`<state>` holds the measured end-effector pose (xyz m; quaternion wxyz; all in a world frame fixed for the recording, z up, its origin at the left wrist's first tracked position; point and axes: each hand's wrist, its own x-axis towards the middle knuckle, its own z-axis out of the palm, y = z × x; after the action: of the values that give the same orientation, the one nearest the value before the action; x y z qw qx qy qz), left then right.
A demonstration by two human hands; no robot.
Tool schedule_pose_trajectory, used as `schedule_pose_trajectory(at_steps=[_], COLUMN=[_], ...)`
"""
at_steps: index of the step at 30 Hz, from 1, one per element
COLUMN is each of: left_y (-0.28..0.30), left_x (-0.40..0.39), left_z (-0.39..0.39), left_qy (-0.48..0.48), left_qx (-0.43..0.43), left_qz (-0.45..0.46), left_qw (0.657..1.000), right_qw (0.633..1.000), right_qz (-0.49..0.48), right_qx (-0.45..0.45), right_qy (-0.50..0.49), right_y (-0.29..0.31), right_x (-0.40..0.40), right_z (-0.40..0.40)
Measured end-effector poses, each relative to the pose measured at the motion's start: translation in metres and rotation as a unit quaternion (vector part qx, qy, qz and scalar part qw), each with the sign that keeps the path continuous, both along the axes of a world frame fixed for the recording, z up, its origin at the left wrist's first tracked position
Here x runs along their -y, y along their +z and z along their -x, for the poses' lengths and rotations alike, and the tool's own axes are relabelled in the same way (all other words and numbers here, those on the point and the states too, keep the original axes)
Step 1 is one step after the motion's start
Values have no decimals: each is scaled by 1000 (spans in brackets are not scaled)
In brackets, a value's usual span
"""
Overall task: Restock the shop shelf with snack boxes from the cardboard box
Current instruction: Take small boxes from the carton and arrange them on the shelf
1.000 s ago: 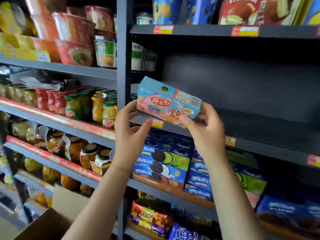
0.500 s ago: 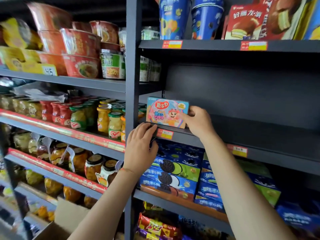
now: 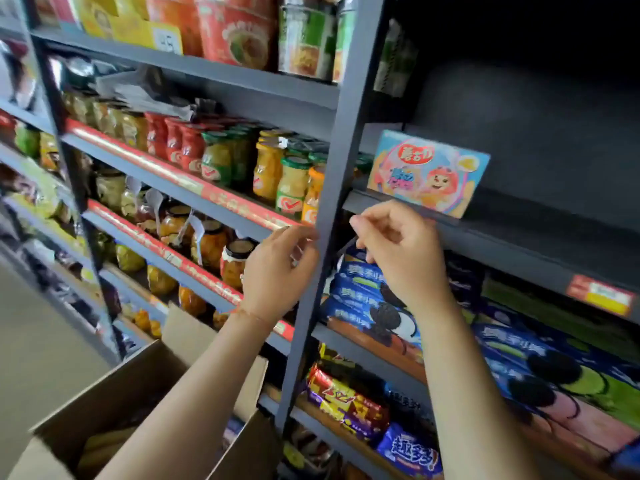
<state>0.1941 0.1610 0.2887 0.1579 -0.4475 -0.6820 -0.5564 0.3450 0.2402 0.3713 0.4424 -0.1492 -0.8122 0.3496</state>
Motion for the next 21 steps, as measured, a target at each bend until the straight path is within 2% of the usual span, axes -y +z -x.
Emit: schedule_pose_trajectory(at_steps=[4,8,11,14,19,21], left_y=[-104,-230,-318,-392,-467,-487], left_x=[59,141,198,240,258,255], left_z=[57,90,102,104,103,102], left_qy=[80,170,211,238,282,268], left_qx=[138,295,367,381,291,291], left_qz=[121,244,298,345,360,389], left_qw=[980,908,856,824,840,832], right_qw=[970,917,867,810,751,728], right_qz=[88,166,206,217,178,143], right_qx=[209,343,438,527,625,665], right_qy=[84,117,121,138,113,87], right_y=[-101,-234,-334,-433,-530,-564], right_x=[7,27,51,73,114,118], right_z=[84,149,181,203,215,216])
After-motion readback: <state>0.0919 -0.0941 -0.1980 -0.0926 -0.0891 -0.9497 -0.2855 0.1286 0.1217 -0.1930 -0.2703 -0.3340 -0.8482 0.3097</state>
